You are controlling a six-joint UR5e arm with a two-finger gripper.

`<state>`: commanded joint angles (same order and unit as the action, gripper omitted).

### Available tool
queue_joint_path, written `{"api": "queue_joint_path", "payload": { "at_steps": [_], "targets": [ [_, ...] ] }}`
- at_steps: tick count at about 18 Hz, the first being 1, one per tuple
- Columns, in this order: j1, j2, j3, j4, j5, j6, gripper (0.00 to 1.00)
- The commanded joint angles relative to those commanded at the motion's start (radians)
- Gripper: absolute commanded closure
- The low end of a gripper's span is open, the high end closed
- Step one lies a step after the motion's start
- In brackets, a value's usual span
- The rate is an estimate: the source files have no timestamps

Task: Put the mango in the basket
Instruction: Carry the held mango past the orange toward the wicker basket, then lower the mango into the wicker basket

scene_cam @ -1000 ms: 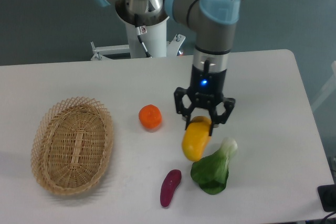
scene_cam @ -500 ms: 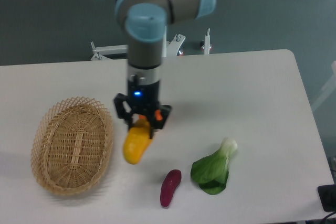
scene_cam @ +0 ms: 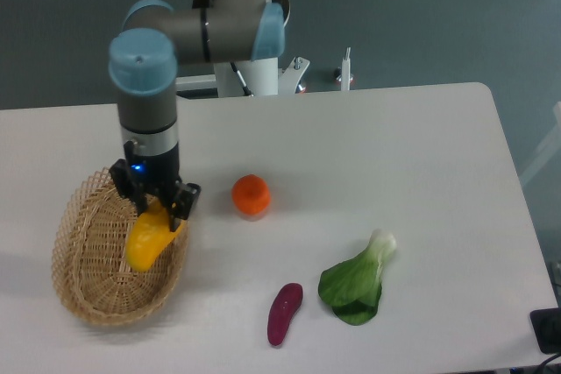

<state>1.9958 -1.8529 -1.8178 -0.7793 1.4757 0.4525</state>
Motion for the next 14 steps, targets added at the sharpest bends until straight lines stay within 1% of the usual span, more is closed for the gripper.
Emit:
{"api": "queue_joint_path", "payload": {
  "at_steps": [4,11,14],
  "targets": [
    [-0.035,-0.041,0.002,0.0,-0.002,0.002,0.47],
    [-0.055,-0.091,-0.002,0.0,0.0,0.002,0.47],
    [-0.068,-0.108,0.008,0.0,-0.002,0.0,0.43]
  ]
}}
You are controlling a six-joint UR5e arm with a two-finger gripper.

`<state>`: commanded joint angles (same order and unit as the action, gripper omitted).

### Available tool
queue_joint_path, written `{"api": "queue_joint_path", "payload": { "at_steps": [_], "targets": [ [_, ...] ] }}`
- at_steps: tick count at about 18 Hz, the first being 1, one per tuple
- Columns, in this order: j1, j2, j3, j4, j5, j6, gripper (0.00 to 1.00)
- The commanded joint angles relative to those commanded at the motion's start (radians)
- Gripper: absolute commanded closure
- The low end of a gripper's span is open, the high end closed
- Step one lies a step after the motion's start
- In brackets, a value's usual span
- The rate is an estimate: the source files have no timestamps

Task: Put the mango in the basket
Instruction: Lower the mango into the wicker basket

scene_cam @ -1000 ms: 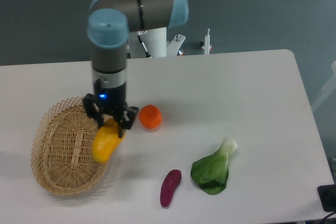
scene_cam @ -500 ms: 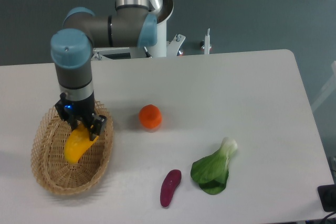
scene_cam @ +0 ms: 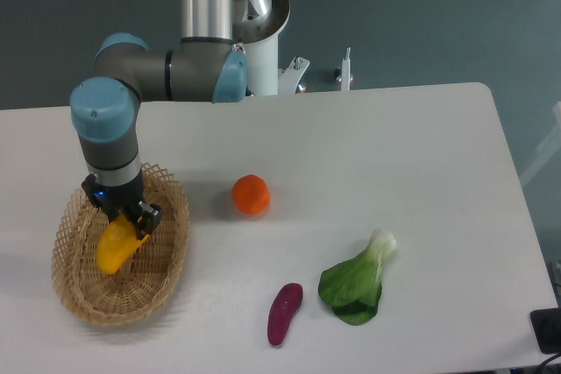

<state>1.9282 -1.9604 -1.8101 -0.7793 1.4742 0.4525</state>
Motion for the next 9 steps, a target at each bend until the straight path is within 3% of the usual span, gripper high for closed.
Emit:
{"api": "queue_joint_path", "payload": {
  "at_steps": [9],
  "targets": [
    [-0.002,-0.025,0.006,0.002,0.002,0.008,0.31]
  ]
}}
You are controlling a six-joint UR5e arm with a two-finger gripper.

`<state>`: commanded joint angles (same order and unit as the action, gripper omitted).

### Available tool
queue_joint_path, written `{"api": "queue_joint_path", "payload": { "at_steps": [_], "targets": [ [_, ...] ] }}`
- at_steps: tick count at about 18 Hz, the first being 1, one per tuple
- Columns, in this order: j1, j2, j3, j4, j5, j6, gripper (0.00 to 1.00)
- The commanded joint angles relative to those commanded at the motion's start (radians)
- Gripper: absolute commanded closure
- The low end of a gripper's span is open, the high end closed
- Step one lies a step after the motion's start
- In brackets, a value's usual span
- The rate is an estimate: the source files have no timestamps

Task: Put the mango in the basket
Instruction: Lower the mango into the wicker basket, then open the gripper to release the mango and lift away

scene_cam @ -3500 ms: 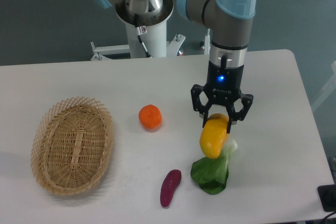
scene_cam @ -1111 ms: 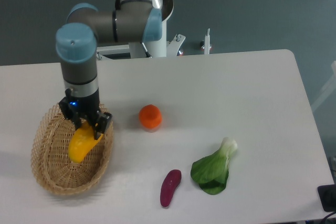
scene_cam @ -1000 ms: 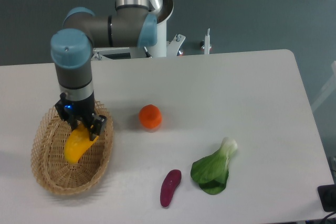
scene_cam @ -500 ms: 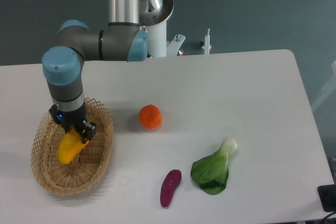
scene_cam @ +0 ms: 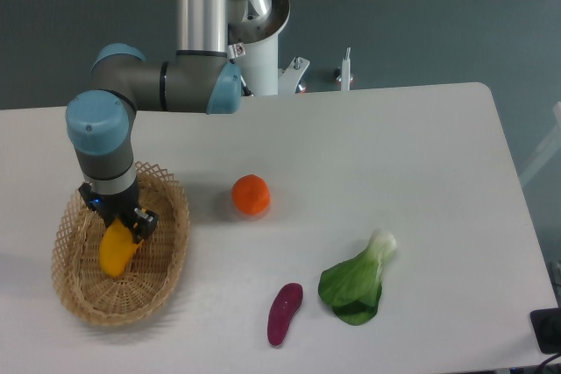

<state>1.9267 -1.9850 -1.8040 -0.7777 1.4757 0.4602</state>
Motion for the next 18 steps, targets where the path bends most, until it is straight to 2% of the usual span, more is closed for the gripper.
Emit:
{"api": "queue_joint_path", "payload": {
  "at_steps": [4,5,6,10,13,18],
  "targets": [
    [0.0,0.009,0.014,-0.002,0.0,0.0,0.17],
    [0.002,0.014,0.031,0.0,0.0,0.002,0.06],
    [0.003,0.017,0.049,-0.002,0.0,0.003,0.0],
    [0.014,0.029,0.089,-0.003,0.006,0.009,0.0],
    [0.038,0.057,0.091,-0.003,0.093,0.034,0.0],
    [0.077,0.1,0.094,-0.003,0.097,0.049,0.0]
  ]
}}
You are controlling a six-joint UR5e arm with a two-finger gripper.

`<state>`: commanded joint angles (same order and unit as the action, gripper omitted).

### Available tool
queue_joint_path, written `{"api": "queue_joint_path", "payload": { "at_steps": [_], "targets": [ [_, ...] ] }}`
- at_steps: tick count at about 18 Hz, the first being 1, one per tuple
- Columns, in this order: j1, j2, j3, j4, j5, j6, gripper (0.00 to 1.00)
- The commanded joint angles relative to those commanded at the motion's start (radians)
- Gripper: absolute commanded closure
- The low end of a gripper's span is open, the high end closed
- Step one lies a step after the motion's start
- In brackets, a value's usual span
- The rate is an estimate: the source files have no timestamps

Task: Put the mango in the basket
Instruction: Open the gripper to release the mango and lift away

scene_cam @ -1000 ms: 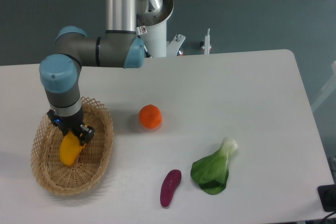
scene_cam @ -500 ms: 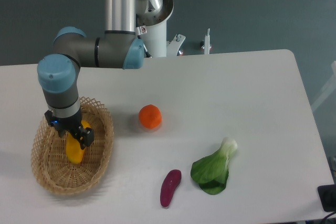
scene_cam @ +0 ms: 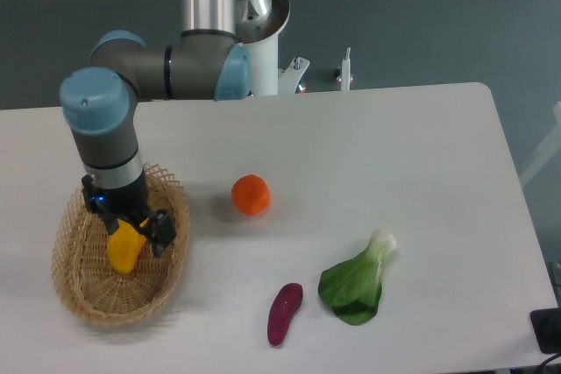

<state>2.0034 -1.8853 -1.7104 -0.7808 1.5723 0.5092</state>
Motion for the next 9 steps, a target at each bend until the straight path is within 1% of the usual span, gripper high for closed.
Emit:
{"api": "queue_joint_path", "payload": {
  "at_steps": [2,3,4,5,7,9],
  "targets": [
    [0.014,0.003,0.017,0.002,0.005,0.005,0.0],
    [0.012,0.003,0.035,-0.002,0.026,0.002,0.0],
    [0.012,0.009,0.051,-0.005,0.072,0.002,0.0],
    [0.02,0.026,0.054,-0.008,0.125,0.005,0.0],
    [0.032,0.051,0.04,-0.014,0.132,0.015,0.0],
    [0.047,0.081,0.043,-0.017,0.135,0.09,0.0]
  ]
}}
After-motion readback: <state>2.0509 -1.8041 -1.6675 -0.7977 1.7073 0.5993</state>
